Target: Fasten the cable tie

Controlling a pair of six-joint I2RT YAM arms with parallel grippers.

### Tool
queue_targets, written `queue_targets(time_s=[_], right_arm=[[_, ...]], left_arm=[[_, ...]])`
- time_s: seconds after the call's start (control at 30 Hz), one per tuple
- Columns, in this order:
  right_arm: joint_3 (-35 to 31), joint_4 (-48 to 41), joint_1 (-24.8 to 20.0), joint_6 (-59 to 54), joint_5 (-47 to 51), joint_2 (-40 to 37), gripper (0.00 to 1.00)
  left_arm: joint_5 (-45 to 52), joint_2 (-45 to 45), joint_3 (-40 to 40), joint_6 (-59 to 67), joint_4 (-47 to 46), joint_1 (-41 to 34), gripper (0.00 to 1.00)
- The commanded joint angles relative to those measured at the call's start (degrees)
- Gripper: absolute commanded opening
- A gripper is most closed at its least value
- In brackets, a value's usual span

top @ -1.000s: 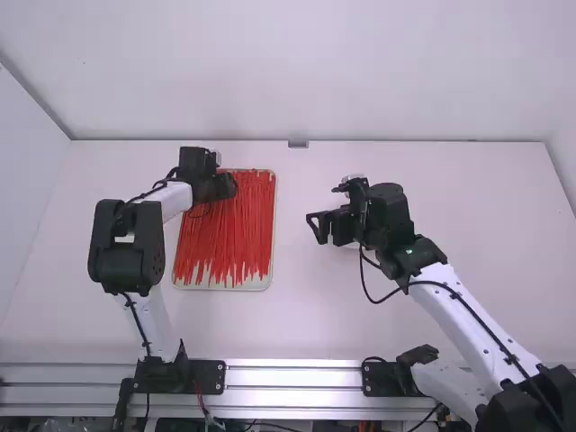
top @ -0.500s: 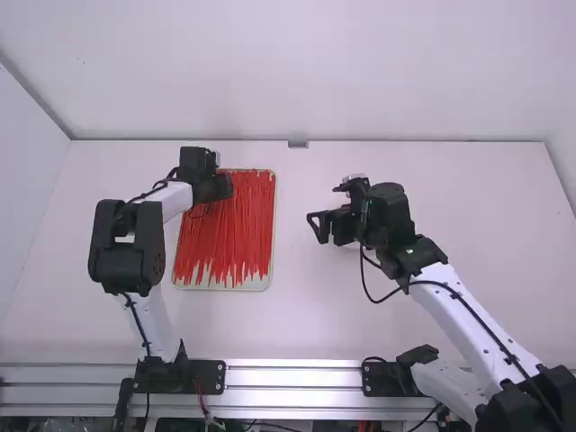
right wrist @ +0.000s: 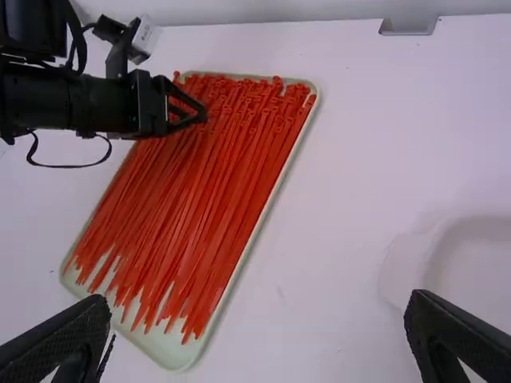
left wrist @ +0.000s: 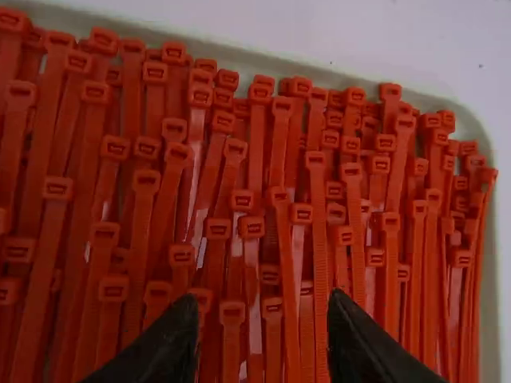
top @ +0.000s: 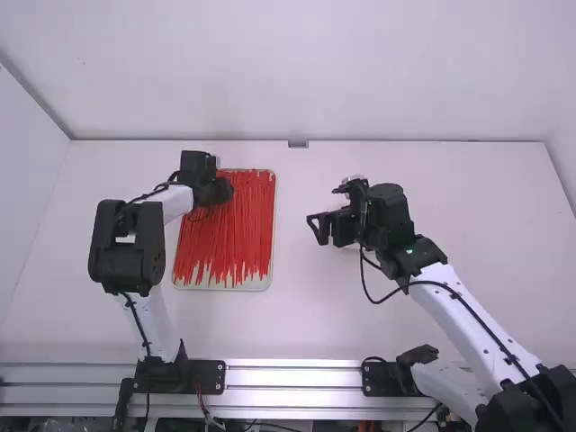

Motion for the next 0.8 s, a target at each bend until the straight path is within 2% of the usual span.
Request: queue_targets(time_s=[0.0,0.77], right_arm=[[0.2,-0.15,0.37,-0.09,0.22,0.09,0.98],[0.2,-0.17,0.37,-0.09,0.24,0.09,0.98]], left_arm=[[-0.22,0.5,-0.76,0.2,0.22,-0.44,0.42],[-0.55,0.57,-2.49,0.2,3.72,-1.09,0.42]])
